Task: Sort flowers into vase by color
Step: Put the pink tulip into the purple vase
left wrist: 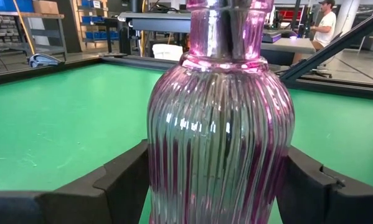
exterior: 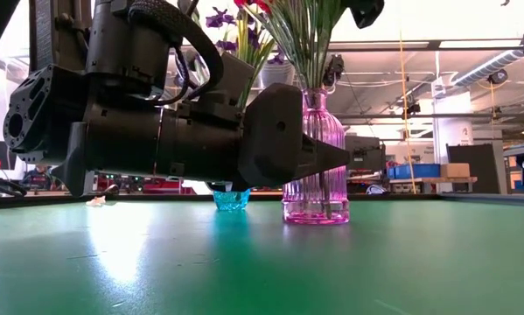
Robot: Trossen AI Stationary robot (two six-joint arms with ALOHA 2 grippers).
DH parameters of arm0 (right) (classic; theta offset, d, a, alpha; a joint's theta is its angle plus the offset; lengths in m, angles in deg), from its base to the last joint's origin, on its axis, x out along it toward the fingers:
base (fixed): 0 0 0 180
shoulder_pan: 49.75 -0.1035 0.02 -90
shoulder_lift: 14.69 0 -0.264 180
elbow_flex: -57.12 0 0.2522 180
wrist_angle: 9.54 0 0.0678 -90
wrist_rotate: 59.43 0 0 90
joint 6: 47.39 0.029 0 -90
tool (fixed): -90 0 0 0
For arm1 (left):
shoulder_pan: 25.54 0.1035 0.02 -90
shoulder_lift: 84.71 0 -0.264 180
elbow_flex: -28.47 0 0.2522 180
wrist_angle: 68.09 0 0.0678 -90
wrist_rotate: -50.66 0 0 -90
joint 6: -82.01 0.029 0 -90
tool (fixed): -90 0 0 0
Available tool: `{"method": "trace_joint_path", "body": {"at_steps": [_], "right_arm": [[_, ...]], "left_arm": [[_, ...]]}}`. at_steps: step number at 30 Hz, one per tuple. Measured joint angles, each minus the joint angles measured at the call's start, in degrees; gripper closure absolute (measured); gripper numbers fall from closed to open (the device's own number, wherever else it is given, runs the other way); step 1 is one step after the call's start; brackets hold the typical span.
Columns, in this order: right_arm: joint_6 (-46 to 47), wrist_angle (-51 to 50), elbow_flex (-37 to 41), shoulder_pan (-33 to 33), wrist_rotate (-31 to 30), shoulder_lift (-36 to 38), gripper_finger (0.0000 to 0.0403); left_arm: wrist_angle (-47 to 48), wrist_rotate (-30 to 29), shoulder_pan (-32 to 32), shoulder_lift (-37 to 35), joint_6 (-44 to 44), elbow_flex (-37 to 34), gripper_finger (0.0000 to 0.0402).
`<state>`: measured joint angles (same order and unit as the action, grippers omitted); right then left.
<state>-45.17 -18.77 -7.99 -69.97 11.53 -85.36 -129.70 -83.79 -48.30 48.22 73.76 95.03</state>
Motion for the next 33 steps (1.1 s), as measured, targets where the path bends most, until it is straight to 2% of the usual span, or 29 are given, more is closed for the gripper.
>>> {"method": "trace_joint_path", "body": {"at_steps": [6, 17, 27, 33], "right_arm": [[1.27, 0.03, 0.02, -0.01, -0.01, 0.49, 0.0216], [2.61, -1.61, 0.04, -0.15, -0.24, 0.20, 0.0229], [5.90, -5.44, 0.07, -0.27, -0.23, 2.48, 0.0171], [8.44, -8.41, 0.07, -0.30, -0.23, 3.97, 0.0155]], "left_arm": [[0.07, 0.00, 0.00, 0.00, 0.00, 0.00, 0.0134], [0.28, 0.00, 0.00, 0.00, 0.00, 0.00, 0.0134], [0.26, -0.04, -0.02, 0.00, 0.02, -0.02, 0.0134], [0.24, -0.16, -0.01, 0.00, 0.01, -0.02, 0.0134]]}}
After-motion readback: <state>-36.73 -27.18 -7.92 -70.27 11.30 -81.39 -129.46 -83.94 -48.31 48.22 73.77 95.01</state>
